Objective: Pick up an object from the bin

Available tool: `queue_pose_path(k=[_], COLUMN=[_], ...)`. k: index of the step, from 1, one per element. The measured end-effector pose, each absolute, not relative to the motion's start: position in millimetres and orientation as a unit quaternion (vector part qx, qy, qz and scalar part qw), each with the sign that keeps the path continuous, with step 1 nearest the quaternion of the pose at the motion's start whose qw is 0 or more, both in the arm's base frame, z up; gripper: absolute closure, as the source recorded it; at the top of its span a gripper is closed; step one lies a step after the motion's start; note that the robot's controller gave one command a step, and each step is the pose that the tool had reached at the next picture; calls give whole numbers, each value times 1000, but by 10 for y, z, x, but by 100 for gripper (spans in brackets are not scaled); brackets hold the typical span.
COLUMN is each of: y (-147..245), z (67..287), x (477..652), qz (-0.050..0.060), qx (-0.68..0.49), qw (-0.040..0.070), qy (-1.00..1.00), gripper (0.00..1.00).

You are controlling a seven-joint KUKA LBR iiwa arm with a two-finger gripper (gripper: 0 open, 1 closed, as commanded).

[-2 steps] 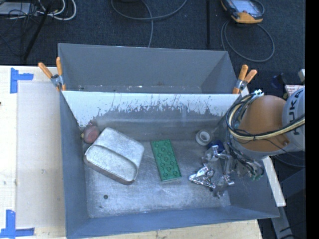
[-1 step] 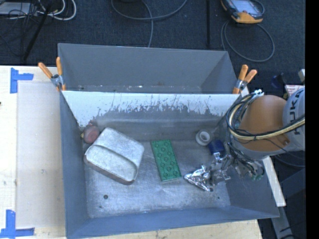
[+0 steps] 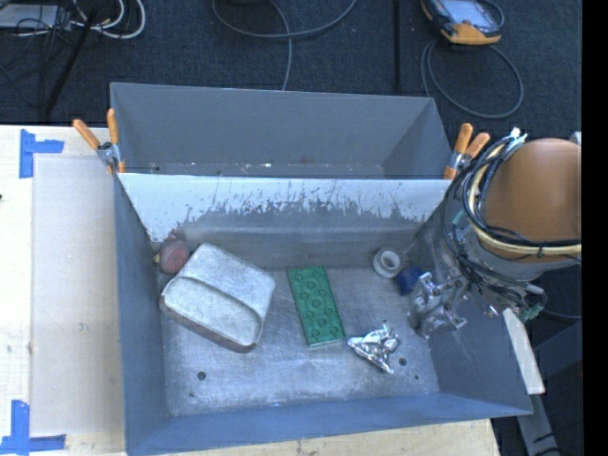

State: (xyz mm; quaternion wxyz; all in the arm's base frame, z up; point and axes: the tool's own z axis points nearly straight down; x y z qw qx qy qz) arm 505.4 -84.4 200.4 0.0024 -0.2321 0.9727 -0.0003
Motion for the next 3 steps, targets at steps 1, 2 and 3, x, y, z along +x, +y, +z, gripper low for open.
queue_pose_path(k=[1,2,3], y=[-848,-880,-897], z=[1975,697,718], x=[5046,5115,5113], qz=[1,1,0], qx=[-231,-328,-329], qw=[0,1,-1], qy=[973,945,944], gripper=[0,0,100])
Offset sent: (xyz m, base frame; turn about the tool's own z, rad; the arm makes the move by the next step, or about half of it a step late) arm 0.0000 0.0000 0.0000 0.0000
